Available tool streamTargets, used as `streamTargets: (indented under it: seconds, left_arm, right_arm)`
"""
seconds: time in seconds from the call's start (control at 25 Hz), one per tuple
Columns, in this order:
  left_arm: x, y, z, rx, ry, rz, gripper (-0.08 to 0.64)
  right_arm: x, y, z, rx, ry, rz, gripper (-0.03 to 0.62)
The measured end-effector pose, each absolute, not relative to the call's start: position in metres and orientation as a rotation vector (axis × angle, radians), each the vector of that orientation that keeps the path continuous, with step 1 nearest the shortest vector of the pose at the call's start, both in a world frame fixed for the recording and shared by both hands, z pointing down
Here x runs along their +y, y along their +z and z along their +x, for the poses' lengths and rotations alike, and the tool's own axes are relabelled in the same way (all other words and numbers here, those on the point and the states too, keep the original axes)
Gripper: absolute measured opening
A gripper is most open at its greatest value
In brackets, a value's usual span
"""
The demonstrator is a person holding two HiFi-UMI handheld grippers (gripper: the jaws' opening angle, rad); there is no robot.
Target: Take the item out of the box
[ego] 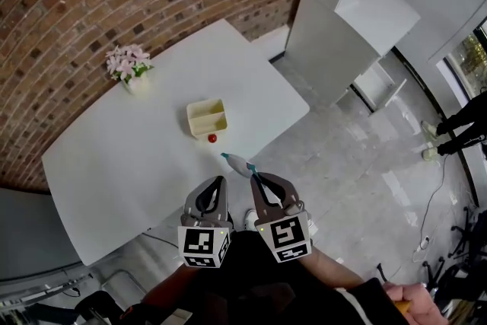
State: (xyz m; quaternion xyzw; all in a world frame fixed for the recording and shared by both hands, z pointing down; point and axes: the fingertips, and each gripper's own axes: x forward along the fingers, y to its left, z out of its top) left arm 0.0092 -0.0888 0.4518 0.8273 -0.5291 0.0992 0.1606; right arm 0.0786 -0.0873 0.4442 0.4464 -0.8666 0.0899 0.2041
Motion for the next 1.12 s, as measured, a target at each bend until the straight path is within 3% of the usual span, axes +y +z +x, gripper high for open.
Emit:
streamTargets:
  seconds: [1.12]
  left_arm:
    - [-0.050, 0.458, 0.026, -1.549, 0.324, 2.371, 0.005]
  right_arm:
    - [-0.041, 0.451, 0.092, -2.501, 0.252, 1.176, 0.000]
